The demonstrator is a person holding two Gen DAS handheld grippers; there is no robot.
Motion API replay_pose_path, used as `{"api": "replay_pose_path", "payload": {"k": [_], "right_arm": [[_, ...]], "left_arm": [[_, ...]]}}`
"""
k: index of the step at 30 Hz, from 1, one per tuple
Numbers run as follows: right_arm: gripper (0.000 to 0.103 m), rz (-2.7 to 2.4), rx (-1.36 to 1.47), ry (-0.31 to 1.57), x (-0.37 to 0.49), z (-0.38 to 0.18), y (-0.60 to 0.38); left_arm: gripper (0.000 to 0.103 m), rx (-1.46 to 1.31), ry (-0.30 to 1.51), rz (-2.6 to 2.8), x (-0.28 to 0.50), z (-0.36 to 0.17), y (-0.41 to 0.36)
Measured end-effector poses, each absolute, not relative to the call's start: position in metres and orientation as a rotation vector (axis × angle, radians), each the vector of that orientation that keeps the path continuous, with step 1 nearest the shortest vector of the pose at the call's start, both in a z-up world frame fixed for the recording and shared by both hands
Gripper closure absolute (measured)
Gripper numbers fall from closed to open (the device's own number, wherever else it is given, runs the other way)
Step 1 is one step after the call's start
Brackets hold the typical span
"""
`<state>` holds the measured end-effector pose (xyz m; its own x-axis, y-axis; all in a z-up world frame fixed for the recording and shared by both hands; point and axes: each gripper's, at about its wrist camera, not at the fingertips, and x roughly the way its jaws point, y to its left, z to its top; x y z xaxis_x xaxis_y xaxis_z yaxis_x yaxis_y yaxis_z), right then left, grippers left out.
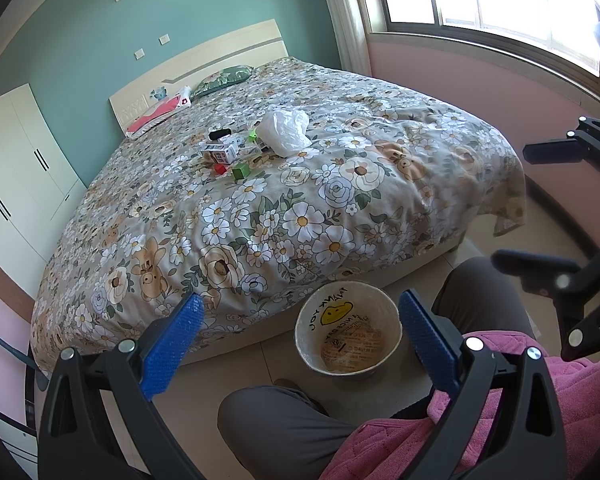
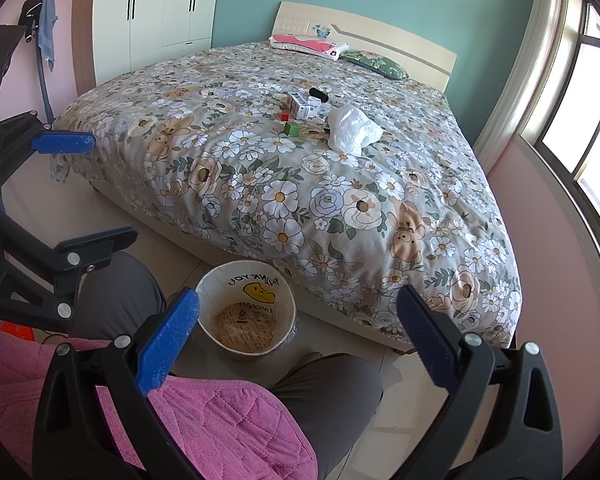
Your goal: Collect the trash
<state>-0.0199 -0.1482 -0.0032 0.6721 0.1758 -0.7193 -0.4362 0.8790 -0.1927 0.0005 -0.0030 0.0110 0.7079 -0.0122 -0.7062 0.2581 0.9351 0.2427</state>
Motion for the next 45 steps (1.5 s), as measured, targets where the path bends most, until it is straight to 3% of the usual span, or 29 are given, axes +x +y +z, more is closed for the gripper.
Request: {"api": "replay_pose_path", "payload": {"k": [12,31,45], "right_arm": [[0.007,0.339,-0.384,0.713,0.007,0.010,-0.145],[0.007,0.326,-0.395,0.644,0.174,0.055,-0.124],[0.007,0.339,-0.390,0.717,0.315,0.028,-0.095]], "left_arm": [[0.004,0.256,0.772,-0.103,0.037,0.018,0.024],[0.004,0.159,0.827,0.006,0.228,0.026,0.079],[0.004,0.135,0.921,0.010,0.373,-0.006,0.099]]}}
